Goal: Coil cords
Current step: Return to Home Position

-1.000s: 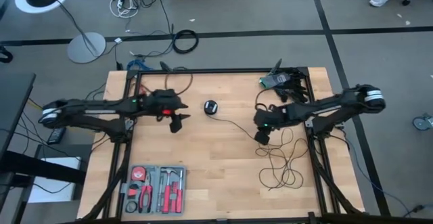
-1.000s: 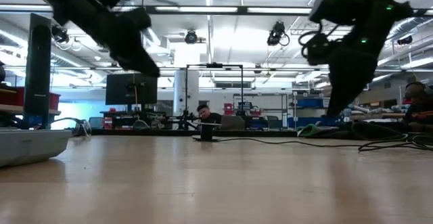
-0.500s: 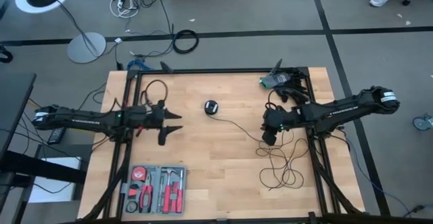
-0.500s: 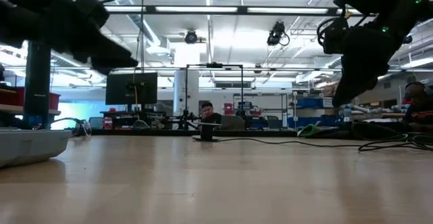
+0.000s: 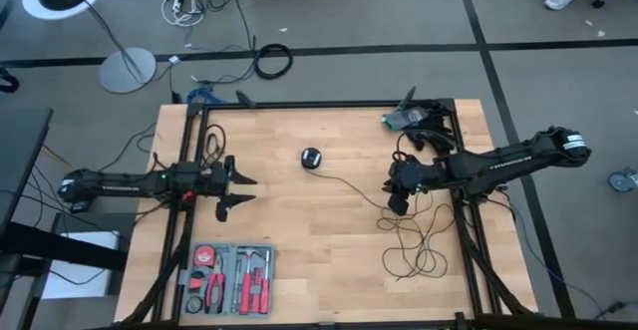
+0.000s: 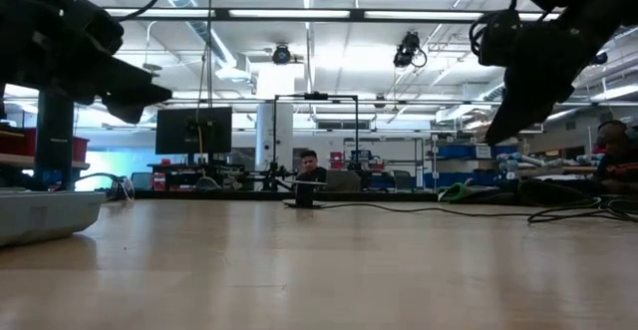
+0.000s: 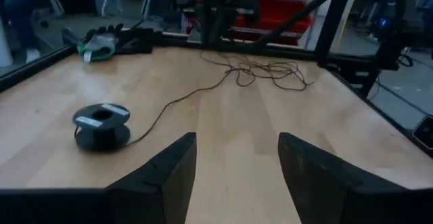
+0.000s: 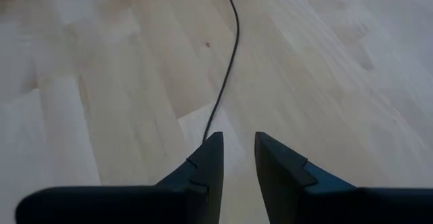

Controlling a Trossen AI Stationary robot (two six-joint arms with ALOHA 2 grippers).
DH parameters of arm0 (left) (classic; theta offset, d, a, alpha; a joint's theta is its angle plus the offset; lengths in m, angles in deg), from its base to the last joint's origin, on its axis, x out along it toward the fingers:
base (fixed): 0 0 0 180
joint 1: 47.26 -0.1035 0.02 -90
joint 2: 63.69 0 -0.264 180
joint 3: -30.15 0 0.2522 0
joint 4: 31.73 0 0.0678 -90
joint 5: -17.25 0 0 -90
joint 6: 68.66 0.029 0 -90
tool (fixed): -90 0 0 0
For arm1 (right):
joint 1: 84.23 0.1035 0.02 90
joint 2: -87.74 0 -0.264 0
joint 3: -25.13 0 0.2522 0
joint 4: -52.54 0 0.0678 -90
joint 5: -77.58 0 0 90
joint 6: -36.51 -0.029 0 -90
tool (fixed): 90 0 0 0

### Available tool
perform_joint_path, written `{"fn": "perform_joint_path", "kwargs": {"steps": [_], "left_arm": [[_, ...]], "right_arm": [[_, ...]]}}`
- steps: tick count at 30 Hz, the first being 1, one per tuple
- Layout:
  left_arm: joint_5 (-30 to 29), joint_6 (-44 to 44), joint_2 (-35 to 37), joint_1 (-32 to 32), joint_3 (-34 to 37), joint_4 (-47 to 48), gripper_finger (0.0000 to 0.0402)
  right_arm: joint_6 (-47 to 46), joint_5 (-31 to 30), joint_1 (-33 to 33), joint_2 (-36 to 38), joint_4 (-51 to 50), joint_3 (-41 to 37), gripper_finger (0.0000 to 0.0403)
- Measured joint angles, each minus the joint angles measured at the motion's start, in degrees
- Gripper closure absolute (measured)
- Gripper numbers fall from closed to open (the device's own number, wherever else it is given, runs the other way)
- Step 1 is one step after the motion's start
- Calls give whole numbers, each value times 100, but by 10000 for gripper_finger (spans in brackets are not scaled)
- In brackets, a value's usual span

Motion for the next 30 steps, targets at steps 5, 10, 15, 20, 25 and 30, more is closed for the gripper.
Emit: {"fn": "perform_joint_path", "kwargs": {"steps": [5,10,15,20,25,30], "left_arm": [[41,58,851,0,0,420,189],[-321,522,1304,-1,0,482,189],[-515,487,1169,-2,-7,510,189],[-516,475,1108,-1,-5,477,189],[-524,475,1093,0,0,359,189],[-524,475,1090,0,0,333,189]], "right_arm": [[2,-27,126,277,-14,-74,320],[-110,-572,376,759,269,-441,319],[57,-883,656,1445,1081,-1204,319],[281,-482,572,2374,1494,-1851,320],[814,463,32,3425,1770,-2282,319],[1117,1338,-692,4169,1798,-2706,320]]}}
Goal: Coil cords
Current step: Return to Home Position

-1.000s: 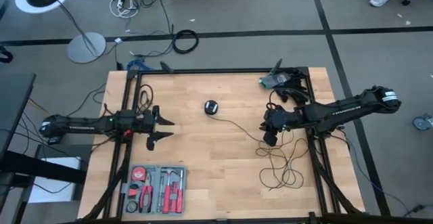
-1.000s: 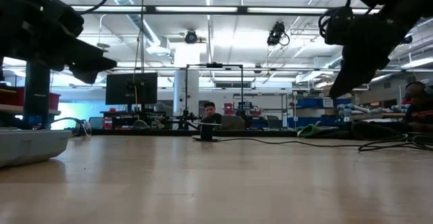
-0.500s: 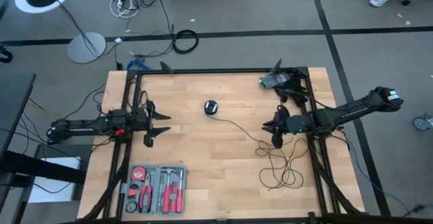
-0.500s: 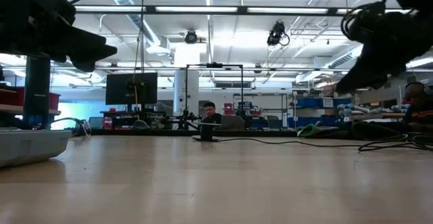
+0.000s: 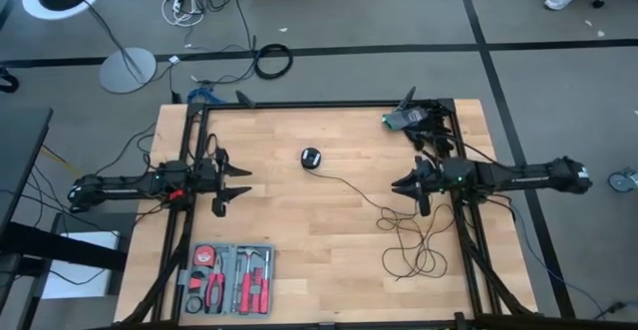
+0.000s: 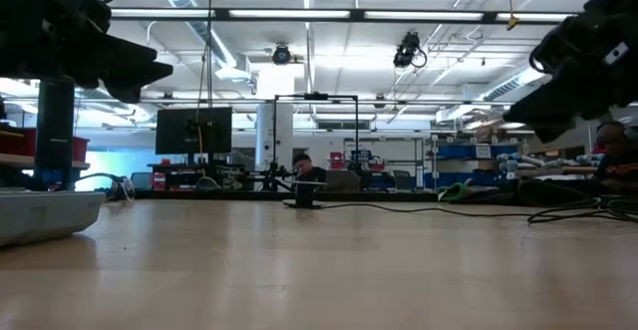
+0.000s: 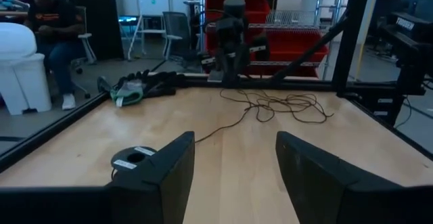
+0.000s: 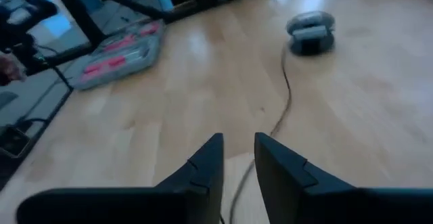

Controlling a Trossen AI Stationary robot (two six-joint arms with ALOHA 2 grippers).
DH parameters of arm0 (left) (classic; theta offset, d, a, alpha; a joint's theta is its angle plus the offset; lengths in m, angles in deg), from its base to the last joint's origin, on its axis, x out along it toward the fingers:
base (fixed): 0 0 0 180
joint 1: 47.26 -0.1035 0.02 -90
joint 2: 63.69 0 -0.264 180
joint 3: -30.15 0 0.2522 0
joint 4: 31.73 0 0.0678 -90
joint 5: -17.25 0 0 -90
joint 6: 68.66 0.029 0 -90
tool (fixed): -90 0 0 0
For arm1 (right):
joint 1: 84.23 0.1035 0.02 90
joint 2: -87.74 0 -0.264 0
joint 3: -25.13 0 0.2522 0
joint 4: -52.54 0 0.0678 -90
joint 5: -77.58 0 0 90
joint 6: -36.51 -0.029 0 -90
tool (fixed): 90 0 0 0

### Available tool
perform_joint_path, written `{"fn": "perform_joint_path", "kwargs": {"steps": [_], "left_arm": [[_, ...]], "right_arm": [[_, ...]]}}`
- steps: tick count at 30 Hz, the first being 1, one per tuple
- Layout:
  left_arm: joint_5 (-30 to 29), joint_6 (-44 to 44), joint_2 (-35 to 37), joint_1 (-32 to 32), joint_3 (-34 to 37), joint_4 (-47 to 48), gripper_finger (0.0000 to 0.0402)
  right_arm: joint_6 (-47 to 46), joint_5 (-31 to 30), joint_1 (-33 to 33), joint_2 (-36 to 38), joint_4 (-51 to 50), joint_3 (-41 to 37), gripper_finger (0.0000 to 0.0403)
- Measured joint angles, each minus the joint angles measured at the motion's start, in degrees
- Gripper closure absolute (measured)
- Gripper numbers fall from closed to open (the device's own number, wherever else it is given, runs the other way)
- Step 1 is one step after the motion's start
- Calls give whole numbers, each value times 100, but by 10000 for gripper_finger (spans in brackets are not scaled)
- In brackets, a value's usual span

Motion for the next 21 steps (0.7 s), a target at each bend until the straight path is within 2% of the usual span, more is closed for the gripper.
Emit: {"fn": "perform_joint_path", "kwargs": {"steps": [2,8,15,21], "left_arm": [[4,1,-10,-1,0,-64,189],[-10,1,-15,-2,0,-151,189],[-12,1,-15,-2,0,-149,189],[-12,1,-15,-2,0,-144,189]], "right_arm": [[240,177,-140,152,128,-40,319],[722,5,-327,492,137,-50,320],[719,28,-341,655,132,-50,320],[946,42,-341,1296,284,-63,321]]}}
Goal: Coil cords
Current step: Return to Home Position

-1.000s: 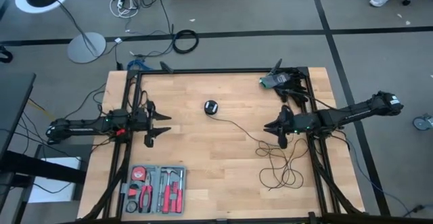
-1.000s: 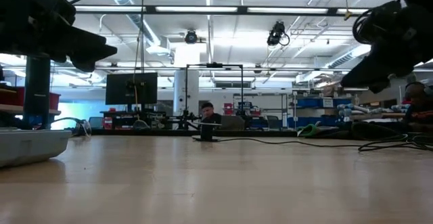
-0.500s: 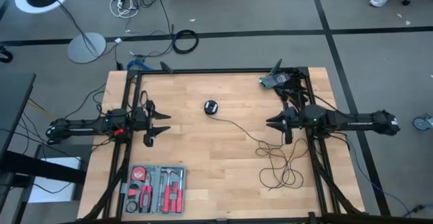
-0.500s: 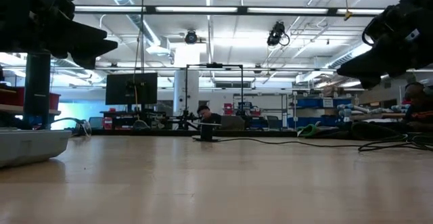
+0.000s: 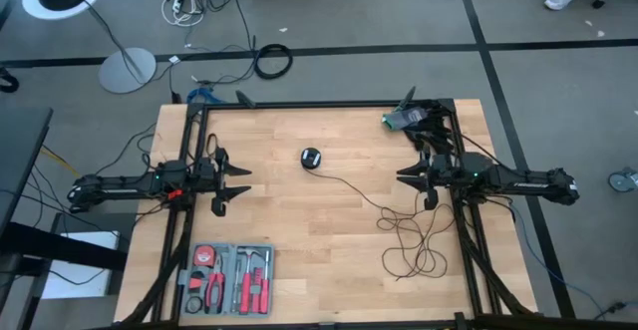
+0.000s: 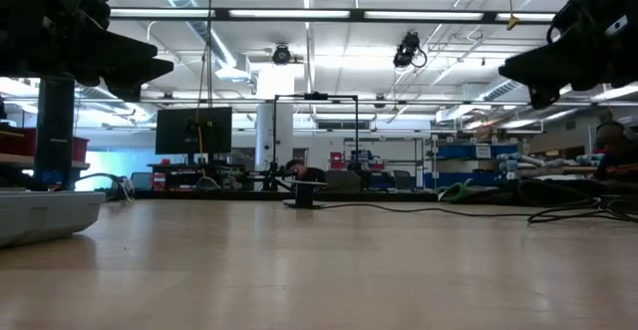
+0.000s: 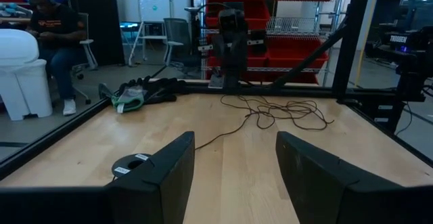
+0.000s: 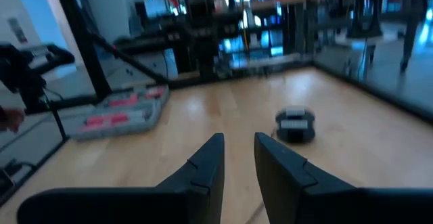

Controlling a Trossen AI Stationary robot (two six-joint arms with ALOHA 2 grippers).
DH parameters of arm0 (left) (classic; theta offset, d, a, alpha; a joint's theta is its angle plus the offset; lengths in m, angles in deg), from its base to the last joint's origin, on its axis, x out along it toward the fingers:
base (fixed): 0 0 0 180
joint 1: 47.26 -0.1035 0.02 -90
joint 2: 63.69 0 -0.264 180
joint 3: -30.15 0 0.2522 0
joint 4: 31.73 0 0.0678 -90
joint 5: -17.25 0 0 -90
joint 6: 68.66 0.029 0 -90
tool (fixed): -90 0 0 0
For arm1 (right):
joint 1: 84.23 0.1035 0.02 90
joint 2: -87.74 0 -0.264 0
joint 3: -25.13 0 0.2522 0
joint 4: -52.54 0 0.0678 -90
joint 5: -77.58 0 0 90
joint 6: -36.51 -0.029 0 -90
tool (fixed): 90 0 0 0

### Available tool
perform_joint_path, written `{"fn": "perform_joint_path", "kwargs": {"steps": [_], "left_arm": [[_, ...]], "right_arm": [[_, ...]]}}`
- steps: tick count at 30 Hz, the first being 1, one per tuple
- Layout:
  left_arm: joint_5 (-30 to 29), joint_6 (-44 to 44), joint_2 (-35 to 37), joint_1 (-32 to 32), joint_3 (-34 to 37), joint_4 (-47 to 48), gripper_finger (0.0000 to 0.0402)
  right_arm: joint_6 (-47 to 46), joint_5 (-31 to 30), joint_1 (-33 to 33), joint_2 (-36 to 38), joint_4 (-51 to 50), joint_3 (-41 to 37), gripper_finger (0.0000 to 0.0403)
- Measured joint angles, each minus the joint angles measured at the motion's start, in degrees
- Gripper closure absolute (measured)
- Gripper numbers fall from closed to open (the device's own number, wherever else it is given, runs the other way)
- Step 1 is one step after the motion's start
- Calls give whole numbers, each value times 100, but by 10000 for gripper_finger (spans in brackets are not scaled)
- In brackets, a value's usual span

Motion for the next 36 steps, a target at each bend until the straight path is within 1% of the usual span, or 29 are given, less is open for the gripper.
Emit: {"fn": "perform_joint_path", "kwargs": {"steps": [2,7,9,18,26,30,36], "left_arm": [[0,0,0,0,0,1,189],[0,0,0,0,0,-3,189],[0,0,0,0,0,-4,189],[0,0,0,0,1,-9,189],[-1,0,0,0,1,-5,189],[-2,0,0,0,2,-7,189],[-1,0,0,0,2,-6,189]], "right_arm": [[69,20,0,232,0,0,321],[179,51,-1,194,85,-2,321],[177,34,-2,198,-71,1,321],[-292,72,44,-334,-185,17,321],[-217,76,44,-718,-188,18,321],[-173,76,42,-771,-190,18,321],[164,74,42,-769,-192,17,321]]}}
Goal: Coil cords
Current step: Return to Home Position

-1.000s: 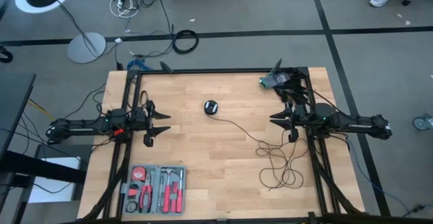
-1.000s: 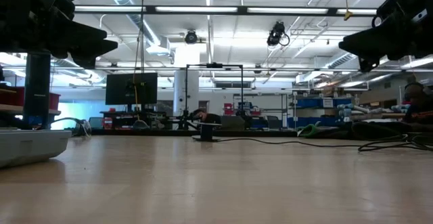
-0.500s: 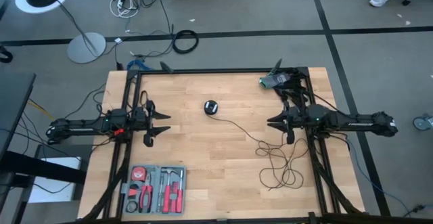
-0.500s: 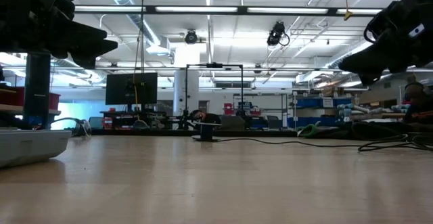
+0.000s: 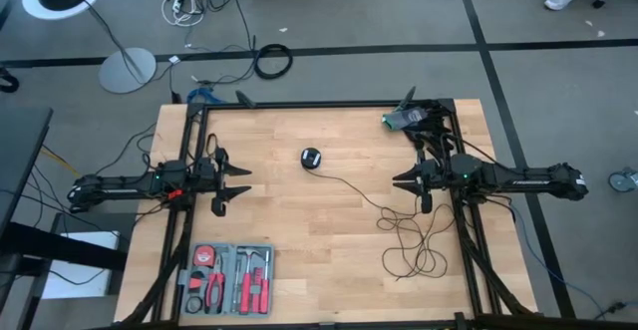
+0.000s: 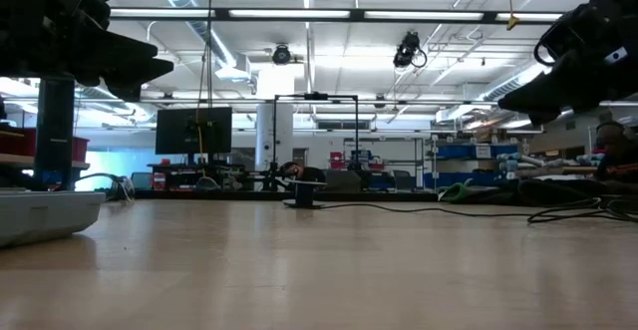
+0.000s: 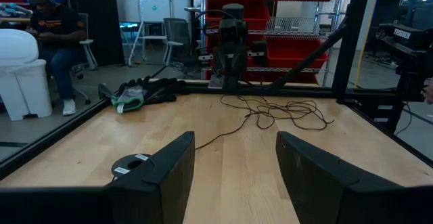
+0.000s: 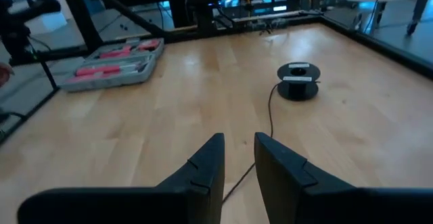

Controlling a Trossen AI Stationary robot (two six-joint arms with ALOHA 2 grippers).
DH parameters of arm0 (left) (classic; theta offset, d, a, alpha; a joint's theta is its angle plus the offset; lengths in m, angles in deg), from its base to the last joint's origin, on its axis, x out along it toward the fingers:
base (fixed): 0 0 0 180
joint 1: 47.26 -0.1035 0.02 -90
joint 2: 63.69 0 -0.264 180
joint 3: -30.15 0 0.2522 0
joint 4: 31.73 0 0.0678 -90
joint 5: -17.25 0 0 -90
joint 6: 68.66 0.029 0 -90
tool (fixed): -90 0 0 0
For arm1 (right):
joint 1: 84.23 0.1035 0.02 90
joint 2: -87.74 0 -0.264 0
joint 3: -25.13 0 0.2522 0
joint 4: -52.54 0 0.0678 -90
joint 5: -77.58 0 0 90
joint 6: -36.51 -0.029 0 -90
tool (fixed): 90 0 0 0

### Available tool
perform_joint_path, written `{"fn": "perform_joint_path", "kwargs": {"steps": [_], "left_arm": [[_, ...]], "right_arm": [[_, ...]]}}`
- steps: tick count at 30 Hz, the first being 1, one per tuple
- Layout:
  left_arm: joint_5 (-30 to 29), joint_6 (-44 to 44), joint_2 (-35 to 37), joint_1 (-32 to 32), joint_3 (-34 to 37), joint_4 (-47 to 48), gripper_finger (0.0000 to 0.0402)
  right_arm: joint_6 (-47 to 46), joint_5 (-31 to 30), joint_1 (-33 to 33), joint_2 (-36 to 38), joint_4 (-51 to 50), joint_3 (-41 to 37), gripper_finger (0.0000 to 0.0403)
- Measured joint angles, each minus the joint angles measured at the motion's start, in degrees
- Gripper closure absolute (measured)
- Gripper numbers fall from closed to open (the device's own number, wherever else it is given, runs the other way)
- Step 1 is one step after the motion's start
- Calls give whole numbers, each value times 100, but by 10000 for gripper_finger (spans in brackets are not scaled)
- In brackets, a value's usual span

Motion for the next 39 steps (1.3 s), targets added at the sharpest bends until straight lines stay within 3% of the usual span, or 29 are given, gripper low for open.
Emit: {"fn": "perform_joint_path", "kwargs": {"steps": [8,22,39], "left_arm": [[1,0,0,0,-2,0,189],[-1,0,0,0,-1,0,189],[0,0,0,0,0,1,189]], "right_arm": [[668,-91,-26,-208,-2,0,321],[369,-117,-129,-2018,481,-22,321],[369,-109,-129,-2175,542,-11,321]]}}
